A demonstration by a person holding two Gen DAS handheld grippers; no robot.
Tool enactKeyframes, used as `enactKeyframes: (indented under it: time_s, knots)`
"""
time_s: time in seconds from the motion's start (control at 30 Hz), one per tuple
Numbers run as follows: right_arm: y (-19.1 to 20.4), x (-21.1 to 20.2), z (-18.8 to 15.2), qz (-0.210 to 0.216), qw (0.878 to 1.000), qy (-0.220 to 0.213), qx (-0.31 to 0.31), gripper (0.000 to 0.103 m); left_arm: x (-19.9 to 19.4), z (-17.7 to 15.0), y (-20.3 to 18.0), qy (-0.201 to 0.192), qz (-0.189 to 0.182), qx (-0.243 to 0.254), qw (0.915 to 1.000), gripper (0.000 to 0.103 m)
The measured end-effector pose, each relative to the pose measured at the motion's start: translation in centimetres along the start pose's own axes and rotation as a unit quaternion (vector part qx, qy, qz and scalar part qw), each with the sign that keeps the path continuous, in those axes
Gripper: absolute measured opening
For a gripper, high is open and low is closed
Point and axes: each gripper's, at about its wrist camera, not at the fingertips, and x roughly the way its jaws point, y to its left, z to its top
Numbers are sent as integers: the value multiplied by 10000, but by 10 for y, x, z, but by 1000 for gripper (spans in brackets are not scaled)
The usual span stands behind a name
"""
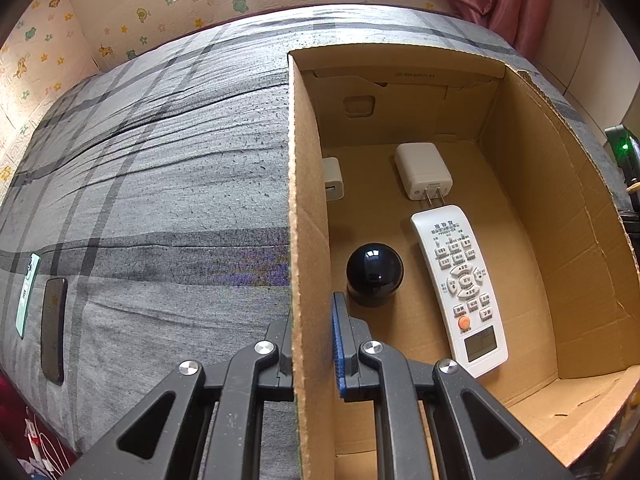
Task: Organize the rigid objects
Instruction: 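Grasp the key ring with the right gripper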
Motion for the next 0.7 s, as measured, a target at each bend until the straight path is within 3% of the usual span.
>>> enactKeyframes:
  time_s: [0.03,0.7]
  knots:
    - [2,-1,-1,-62,10000,4,-36,28,0,0,0,0,-12,-13,10000,13]
    - [-7,-61,-9,172,9991,-396,-11,27,0,0,0,-4,-20,1,10000,12]
